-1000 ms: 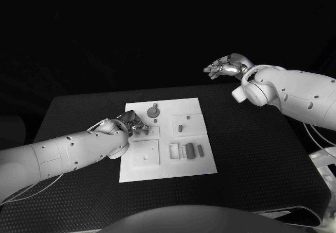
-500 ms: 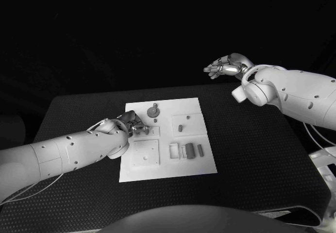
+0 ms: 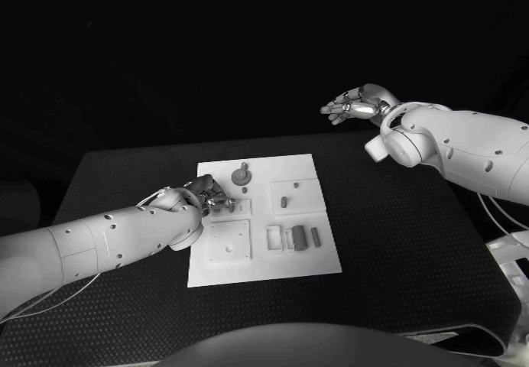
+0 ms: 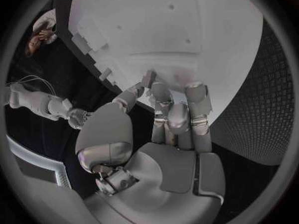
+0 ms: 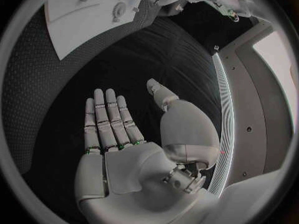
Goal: Assemble the parts on the task board
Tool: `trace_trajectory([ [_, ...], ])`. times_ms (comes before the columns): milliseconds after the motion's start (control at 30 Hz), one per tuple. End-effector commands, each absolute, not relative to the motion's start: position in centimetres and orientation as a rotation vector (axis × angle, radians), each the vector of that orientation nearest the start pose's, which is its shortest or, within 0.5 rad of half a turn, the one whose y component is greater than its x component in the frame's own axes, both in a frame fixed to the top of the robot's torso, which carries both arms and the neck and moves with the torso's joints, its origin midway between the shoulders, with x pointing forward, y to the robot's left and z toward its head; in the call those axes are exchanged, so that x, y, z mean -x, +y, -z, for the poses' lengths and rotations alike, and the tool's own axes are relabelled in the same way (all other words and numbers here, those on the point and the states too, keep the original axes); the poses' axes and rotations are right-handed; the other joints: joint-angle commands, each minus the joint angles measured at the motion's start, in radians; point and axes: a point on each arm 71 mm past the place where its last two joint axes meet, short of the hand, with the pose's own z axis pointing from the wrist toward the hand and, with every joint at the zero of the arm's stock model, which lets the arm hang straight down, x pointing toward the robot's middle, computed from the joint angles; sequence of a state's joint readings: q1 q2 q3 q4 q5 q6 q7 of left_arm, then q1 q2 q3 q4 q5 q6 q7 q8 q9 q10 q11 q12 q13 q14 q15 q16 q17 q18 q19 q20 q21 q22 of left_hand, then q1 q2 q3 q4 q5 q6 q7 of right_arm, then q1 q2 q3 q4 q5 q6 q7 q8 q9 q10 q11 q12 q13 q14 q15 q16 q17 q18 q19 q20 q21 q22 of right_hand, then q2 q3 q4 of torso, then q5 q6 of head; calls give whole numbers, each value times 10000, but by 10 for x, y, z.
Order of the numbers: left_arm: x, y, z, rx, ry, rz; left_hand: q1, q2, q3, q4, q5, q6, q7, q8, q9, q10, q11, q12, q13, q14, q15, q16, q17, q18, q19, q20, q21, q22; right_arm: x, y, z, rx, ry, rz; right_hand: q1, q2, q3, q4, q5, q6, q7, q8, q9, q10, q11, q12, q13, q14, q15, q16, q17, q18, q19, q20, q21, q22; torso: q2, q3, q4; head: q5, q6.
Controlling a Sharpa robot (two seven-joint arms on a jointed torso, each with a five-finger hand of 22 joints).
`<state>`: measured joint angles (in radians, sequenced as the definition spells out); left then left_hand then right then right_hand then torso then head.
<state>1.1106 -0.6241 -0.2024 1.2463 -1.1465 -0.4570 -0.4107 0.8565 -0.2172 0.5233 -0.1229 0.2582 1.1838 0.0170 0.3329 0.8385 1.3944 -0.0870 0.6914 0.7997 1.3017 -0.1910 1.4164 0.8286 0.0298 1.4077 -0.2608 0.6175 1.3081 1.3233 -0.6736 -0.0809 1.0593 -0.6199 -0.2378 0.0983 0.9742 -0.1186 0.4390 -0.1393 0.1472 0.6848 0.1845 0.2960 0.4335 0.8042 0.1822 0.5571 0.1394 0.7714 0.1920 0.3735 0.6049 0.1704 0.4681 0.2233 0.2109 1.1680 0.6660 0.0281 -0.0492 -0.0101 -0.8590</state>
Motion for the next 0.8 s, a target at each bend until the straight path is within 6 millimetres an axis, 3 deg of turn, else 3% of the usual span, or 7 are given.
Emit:
trace_trajectory([
  [33, -490, 197, 308, 3608, 19482, 3703, 154, 17, 37, -56, -14, -63, 5, -68, 17, -80, 0, 3, -7, -22, -25, -32, -9, 202, -22, -85, -65, 174, -579, -260, 159, -5967, 16393, -9312, -83, 10, 1, 57, 3, -63, 577, 28, -18, -78, 21, 55, -13, -59, -6, -64, 12, -156, -25, 3, -39, 15, 1, 1, -1, -5, -1],
  [333, -488, 195, 308, 3670, 19645, 3845, 463, 143, 14, -381, 167, -66, 10, -63, 32, -93, 5, 23, -6, -22, -19, -28, -10, 195, -23, -80, -63, 183, -579, -260, 160, -5985, 16403, -9312, -85, 11, -1, 64, 3, -63, 577, 29, -20, -77, 21, 57, -16, -58, -6, -67, 15, -156, -24, 3, -46, 22, 2, -4, 4, -25, -6],
  [800, -488, 199, 309, 3721, 19710, 3748, 593, 223, 5, -546, 279, -72, 15, -68, 33, -101, 9, 29, -11, -23, -15, -33, -15, 190, -25, -78, -69, 181, -579, -261, 161, -6002, 16417, -9299, -96, 11, -8, 81, 2, -63, 578, 31, -23, -78, 21, 60, -22, -57, -6, -72, 21, -156, -21, 3, -56, 32, -1, -3, 1, -14, -11],
])
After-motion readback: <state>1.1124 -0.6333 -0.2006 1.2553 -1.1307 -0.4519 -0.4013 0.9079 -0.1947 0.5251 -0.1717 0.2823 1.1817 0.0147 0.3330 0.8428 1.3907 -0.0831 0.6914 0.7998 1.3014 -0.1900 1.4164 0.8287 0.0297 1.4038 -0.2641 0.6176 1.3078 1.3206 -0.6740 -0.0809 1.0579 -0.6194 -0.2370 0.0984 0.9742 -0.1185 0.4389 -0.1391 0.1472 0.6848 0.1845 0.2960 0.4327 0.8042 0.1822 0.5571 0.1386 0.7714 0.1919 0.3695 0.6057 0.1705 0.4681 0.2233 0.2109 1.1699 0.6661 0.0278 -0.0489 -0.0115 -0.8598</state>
